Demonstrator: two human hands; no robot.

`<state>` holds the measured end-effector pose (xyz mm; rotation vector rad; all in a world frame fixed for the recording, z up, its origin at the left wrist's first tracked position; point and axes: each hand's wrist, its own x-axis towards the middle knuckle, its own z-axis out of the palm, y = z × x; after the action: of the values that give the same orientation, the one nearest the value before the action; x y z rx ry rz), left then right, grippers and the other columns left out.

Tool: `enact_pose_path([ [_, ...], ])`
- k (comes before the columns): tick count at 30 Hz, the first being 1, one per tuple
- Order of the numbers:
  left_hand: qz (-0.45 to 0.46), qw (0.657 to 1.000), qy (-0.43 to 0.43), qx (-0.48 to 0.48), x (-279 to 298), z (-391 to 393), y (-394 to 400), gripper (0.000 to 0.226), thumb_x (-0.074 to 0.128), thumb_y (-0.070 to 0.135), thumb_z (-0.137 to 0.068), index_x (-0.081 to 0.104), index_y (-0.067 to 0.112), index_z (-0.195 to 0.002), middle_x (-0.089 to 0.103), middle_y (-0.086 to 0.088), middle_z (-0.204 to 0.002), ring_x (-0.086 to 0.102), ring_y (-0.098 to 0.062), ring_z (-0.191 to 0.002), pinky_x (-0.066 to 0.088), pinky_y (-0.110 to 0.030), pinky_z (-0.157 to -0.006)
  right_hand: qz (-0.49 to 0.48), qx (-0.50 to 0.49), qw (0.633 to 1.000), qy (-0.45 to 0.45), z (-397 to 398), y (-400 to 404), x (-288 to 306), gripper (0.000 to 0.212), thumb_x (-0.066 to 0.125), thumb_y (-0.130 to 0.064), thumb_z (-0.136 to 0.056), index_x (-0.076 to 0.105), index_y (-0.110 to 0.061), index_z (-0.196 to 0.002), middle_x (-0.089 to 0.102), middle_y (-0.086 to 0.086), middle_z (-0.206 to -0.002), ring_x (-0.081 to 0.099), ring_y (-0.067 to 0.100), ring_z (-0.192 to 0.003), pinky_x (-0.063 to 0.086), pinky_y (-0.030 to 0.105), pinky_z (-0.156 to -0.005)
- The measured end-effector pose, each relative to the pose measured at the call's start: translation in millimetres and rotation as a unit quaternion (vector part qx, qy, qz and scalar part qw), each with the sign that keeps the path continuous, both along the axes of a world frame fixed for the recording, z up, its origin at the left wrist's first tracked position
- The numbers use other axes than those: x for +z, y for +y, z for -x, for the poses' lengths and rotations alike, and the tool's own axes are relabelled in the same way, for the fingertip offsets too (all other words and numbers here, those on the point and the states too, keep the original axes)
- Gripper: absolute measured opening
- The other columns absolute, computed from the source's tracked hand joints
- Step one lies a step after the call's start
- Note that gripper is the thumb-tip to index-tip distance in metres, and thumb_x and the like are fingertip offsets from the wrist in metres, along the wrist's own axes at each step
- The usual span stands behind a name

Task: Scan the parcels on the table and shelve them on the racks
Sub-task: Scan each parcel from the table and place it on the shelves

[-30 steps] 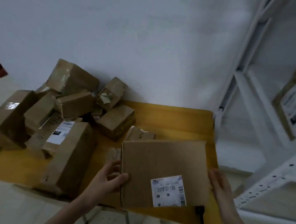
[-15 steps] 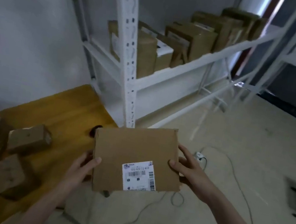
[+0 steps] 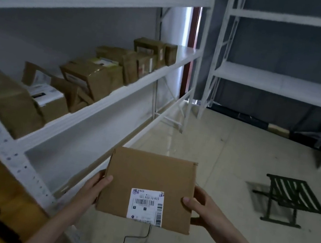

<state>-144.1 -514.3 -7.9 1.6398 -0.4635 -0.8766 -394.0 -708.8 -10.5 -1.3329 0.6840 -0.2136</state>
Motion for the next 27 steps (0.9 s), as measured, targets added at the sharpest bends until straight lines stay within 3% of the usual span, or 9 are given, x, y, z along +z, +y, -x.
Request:
enact_pose_path([
  [2, 0.004, 1.0, -0.021, -0.018, 6.0, -1.1, -47.7, 0.094, 0.071, 0.085, -0.041, 0.058, 0.035, -0.12, 0.068, 0.008, -0.117, 0.065, -0.013, -0.106, 0.052, -0.031, -0.086, 0.009, -0.011, 1.0, -0.004, 7.2, -41.6, 9.6, 0.077, 0.078, -0.052, -0.059, 0.051, -0.025, -0.126, 0.061, 0.001, -0.123, 0.065, 0.014, -0.107, 0.057, 0.042, -0.083],
  [4, 0.011, 0.998, -0.039, -0.037, 11.4, 0.1, -91.5, 0.101, 0.067, 0.088, -0.038, 0.057, 0.035, -0.123, 0.068, 0.01, -0.117, 0.065, -0.012, -0.107, 0.052, -0.032, -0.089, 0.02, -0.023, 1.0, -0.008, 11.7, -82.7, 17.5, 0.078, 0.078, -0.052, -0.057, 0.052, -0.024, -0.125, 0.062, 0.0, -0.121, 0.064, 0.014, -0.107, 0.058, 0.039, -0.079],
  [10, 0.034, 0.997, -0.042, -0.046, 26.2, 5.9, -200.2, 0.06, 0.061, 0.069, -0.064, 0.061, 0.035, -0.114, 0.07, 0.008, -0.113, 0.066, -0.011, -0.106, 0.05, -0.029, -0.09, 0.039, -0.064, 0.997, -0.008, 9.1, -183.8, 33.4, 0.058, 0.076, -0.039, -0.069, 0.052, -0.023, -0.119, 0.063, 0.0, -0.117, 0.063, 0.013, -0.104, 0.058, 0.033, -0.071],
  [14, 0.032, 0.996, -0.05, -0.069, 25.1, -13.1, -274.3, 0.039, 0.058, 0.058, -0.081, 0.061, 0.035, -0.112, 0.07, 0.009, -0.112, 0.065, -0.011, -0.107, 0.051, -0.035, -0.095, 0.048, -0.078, 0.996, -0.003, -4.3, -251.0, 31.9, 0.061, 0.076, -0.044, -0.065, 0.053, -0.023, -0.118, 0.063, 0.001, -0.117, 0.064, 0.014, -0.102, 0.058, 0.035, -0.07],
  [18, 0.041, 0.993, -0.049, -0.098, 22.9, -47.4, -361.5, 0.031, 0.057, 0.056, -0.086, 0.061, 0.038, -0.111, 0.07, 0.012, -0.112, 0.065, -0.008, -0.105, 0.05, -0.035, -0.096, 0.058, -0.104, 0.993, 0.002, -30.8, -324.5, 31.6, 0.06, 0.073, -0.044, -0.066, 0.052, -0.023, -0.117, 0.061, 0.003, -0.118, 0.062, 0.017, -0.105, 0.057, 0.036, -0.07],
  [23, 0.058, 0.99, -0.056, -0.115, 40.1, -102.3, -481.7, 0.033, 0.053, 0.053, -0.083, 0.061, 0.037, -0.11, 0.07, 0.011, -0.111, 0.066, -0.006, -0.103, 0.05, -0.028, -0.093, 0.091, -0.13, 0.987, 0.003, -79.2, -427.6, 50.2, 0.082, 0.073, -0.057, -0.045, 0.054, -0.022, -0.116, 0.063, 0.003, -0.115, 0.063, 0.016, -0.104, 0.058, 0.035, -0.069],
  [27, 0.058, 0.988, -0.079, -0.122, 54.4, -152.8, -568.8, 0.034, 0.05, 0.055, -0.085, 0.058, 0.041, -0.114, 0.068, 0.011, -0.116, 0.065, -0.007, -0.105, 0.049, -0.025, -0.089, 0.112, -0.132, 0.985, -0.003, -125.4, -507.5, 62.6, 0.085, 0.075, -0.06, -0.044, 0.054, -0.022, -0.118, 0.064, 0.0, -0.114, 0.063, 0.016, -0.104, 0.058, 0.038, -0.07],
])
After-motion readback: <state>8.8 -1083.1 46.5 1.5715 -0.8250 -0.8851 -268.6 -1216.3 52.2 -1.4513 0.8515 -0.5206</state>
